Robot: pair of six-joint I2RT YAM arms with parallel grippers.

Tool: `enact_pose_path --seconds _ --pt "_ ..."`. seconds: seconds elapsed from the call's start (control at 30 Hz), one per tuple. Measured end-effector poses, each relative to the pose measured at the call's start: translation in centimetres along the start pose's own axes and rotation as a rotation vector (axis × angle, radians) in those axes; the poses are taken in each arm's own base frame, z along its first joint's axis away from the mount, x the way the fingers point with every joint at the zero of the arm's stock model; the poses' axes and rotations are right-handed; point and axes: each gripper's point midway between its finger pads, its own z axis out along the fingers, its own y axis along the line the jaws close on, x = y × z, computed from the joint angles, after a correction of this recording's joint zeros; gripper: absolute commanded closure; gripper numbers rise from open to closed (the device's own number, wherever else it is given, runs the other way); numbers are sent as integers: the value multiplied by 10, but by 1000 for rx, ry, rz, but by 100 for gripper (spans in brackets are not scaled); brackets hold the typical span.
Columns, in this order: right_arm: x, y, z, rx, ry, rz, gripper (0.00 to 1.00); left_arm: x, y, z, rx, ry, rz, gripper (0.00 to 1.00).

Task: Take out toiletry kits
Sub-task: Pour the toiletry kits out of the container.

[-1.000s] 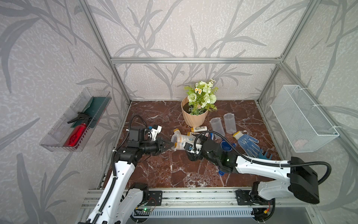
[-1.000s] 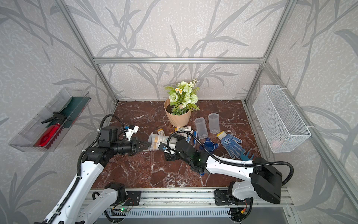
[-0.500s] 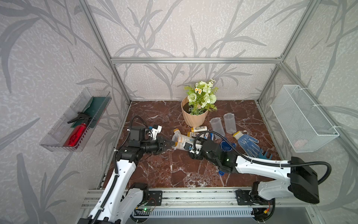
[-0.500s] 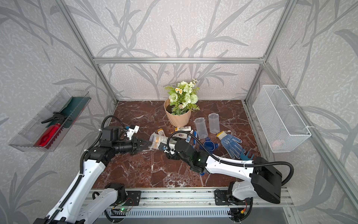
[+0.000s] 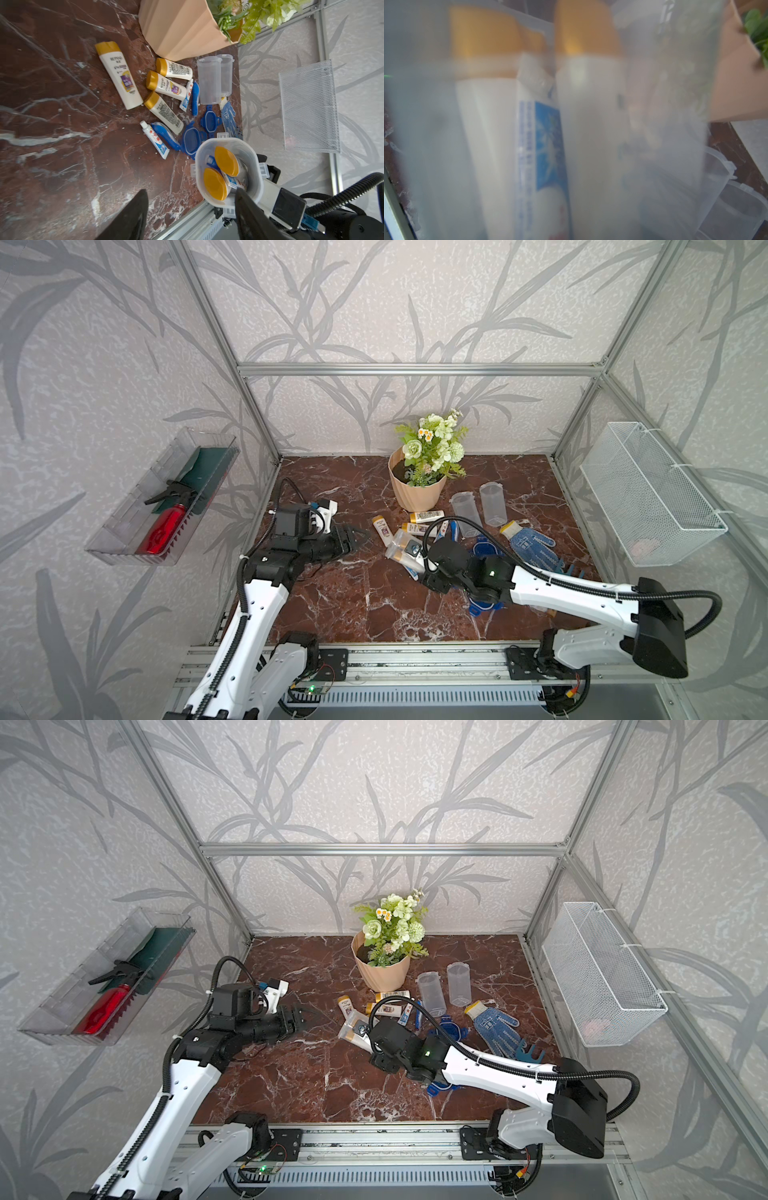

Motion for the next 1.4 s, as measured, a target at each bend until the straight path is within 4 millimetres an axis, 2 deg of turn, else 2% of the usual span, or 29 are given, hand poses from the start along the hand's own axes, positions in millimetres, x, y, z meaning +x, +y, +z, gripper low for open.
enact_pose_path --seconds 0.2,0.3,0.5,0.7,0.8,1.0,1.27,1.4 --pt "44 14 17 -35 217 51 80 -6 17 -4 -102 -55 12 35" --pt "57 20 26 -51 327 52 79 -6 22 -2 -120 -55 7 35" --pt "53 27 45 -57 457 51 84 -5 27 1 -133 -45 0 33" --pt "69 35 59 -82 541 48 83 -5 30 0 -147 -51 15 27" --pt "74 37 60 -94 564 49 82 -5 32 0 -156 -51 26 17" --pt "75 38 56 -111 587 47 82 -1 39 5 -168 -33 19 7" --pt "77 42 54 -178 601 92 81 -1 41 9 -173 -24 14 5" --pt "60 44 55 -220 566 122 82 0 44 13 -169 -17 3 5"
